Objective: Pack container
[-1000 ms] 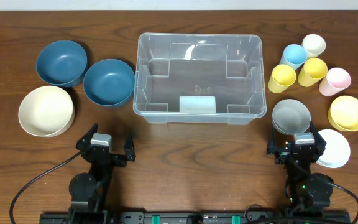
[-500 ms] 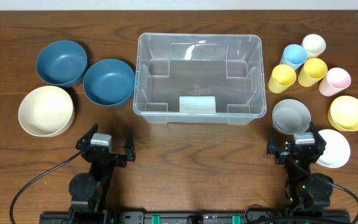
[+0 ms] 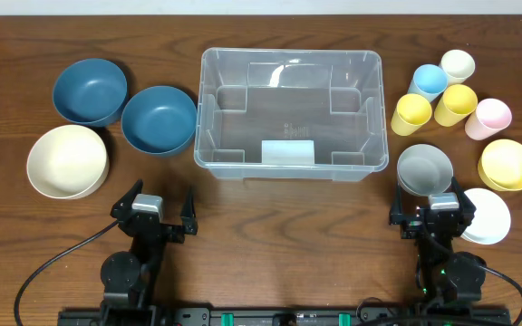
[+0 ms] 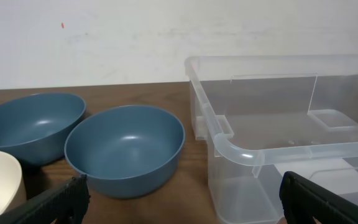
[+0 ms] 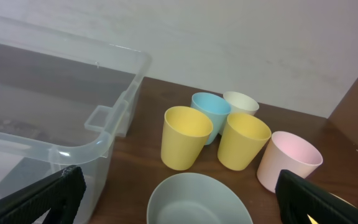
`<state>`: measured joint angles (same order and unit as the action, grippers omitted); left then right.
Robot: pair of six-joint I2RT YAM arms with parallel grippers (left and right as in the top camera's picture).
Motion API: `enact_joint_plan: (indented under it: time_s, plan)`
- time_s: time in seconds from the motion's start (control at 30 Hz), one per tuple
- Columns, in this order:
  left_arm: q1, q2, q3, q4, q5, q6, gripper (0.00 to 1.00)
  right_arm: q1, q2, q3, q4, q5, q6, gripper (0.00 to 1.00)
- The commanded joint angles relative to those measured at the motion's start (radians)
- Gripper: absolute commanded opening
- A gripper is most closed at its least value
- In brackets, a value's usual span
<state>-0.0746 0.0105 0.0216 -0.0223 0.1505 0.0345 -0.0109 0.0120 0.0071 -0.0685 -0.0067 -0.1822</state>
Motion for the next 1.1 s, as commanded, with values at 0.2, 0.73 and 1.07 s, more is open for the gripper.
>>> enact_joint_plan:
  time_s: [0.2, 0.73, 1.07]
  plan:
    - [0.004, -0.005, -0.018, -0.034, 0.014, 0.017, 0.98, -0.008, -0.005, -0.002, 0.089, -0.050, 0.009, 0.99]
    - [0.004, -0.005, -0.018, -0.034, 0.014, 0.017, 0.98, -0.009, 0.146, 0.498, 0.051, -0.209, 0.372, 0.99]
    - [0.004, -0.005, -0.018, -0.034, 0.014, 0.017, 0.98, -0.009, 0.712, 1.262, -0.649, -0.224, 0.285, 0.99]
